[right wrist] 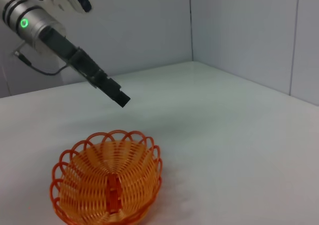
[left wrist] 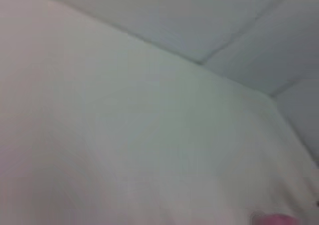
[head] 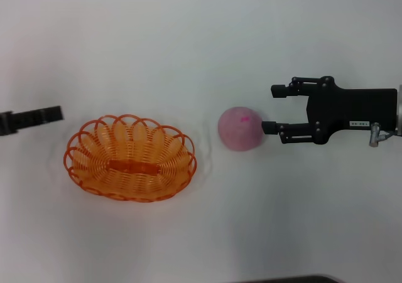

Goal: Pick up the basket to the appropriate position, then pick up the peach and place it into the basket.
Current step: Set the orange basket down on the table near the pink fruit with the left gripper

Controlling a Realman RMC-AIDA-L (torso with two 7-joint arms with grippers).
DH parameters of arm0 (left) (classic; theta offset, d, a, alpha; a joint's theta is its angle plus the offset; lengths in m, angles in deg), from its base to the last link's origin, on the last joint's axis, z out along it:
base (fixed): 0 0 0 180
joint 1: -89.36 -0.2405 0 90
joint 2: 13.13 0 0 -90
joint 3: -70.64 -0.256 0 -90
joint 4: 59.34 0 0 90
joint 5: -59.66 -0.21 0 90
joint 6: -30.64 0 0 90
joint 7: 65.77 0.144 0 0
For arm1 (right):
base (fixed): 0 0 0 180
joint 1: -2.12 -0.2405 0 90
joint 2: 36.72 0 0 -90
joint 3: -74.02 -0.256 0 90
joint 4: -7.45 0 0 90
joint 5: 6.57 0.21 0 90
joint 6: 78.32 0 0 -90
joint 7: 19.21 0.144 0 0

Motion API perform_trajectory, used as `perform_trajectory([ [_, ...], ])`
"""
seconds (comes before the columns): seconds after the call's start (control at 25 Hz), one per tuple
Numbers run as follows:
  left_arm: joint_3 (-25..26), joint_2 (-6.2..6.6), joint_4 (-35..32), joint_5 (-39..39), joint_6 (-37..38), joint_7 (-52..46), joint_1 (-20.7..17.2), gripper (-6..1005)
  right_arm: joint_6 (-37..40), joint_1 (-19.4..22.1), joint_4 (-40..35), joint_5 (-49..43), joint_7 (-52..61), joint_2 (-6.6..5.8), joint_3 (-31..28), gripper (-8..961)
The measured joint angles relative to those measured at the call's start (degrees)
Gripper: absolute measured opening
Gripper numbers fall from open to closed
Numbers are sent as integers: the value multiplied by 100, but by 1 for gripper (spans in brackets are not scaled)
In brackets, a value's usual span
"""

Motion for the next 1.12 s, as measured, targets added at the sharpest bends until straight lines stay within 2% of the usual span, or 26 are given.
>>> perform_trajectory([
  [0.16,-14,-76,257,70,134,912,-13,598,-22,0,3,0,0,0,-2,800],
  [0.28,-3,-82,441,203,294,1635,-82,598,-28,0,3,0,0,0,-3,800],
  [0.4,35,-152,446,515,593,2689,-333,597,-49,0,3,0,-20,0,-22,800],
  [0.64,108,-251,415,672,821,3774,-658,597,-81,10,4,0,-25,-3,-54,800],
  [0.88,51,-288,411,549,946,4478,-929,597,-69,8,3,0,-39,-9,-63,800],
  [1.12,-72,-312,229,371,991,4660,-1166,596,-59,8,3,0,-45,-20,-64,800],
])
